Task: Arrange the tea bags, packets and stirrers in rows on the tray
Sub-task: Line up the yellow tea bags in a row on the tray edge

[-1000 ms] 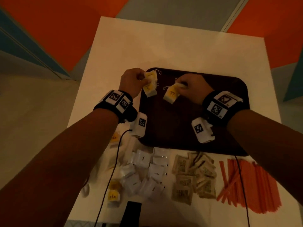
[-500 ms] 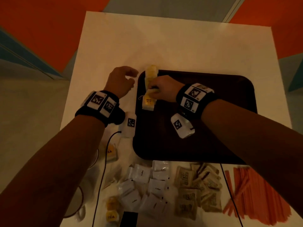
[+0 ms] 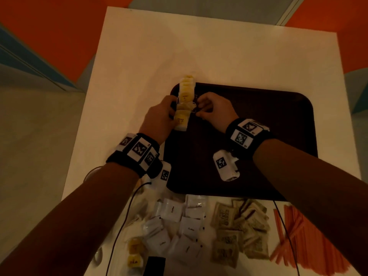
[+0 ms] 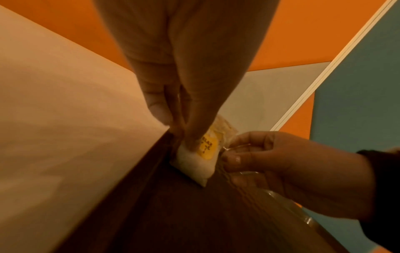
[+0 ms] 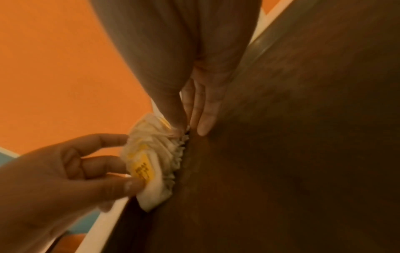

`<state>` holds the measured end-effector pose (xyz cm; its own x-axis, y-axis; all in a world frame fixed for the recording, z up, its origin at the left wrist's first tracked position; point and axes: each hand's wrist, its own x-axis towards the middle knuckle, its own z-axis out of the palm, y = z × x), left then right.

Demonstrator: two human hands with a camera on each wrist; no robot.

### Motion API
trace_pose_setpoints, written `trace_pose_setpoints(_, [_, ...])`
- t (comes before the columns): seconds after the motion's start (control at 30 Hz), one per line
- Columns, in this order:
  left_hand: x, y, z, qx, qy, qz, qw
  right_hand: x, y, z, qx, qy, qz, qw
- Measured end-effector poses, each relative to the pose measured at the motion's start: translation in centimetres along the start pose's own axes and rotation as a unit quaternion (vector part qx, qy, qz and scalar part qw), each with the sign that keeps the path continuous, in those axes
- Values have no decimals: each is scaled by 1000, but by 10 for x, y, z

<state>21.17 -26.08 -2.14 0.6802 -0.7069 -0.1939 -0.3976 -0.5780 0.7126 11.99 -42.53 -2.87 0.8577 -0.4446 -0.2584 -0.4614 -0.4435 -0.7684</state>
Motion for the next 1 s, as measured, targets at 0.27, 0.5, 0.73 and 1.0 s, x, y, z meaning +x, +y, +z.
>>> trace_pose_setpoints(0.27, [6, -11, -2, -73, 19, -36, 997, 15, -10, 15, -89, -37, -66, 993])
trace_pose_setpoints(0.5, [1, -20, -9, -89, -17, -14, 996, 12, -13, 18, -20, -83, 0, 996])
trace_pose_setpoints(0.73, [-2, -24, -6, -106, -13, -16, 994, 13, 5, 10, 98, 67, 61, 991])
trace_pose_setpoints(1.0, [16, -21, -6, -124, 48, -31, 991, 29, -11, 13, 24, 16, 17, 999])
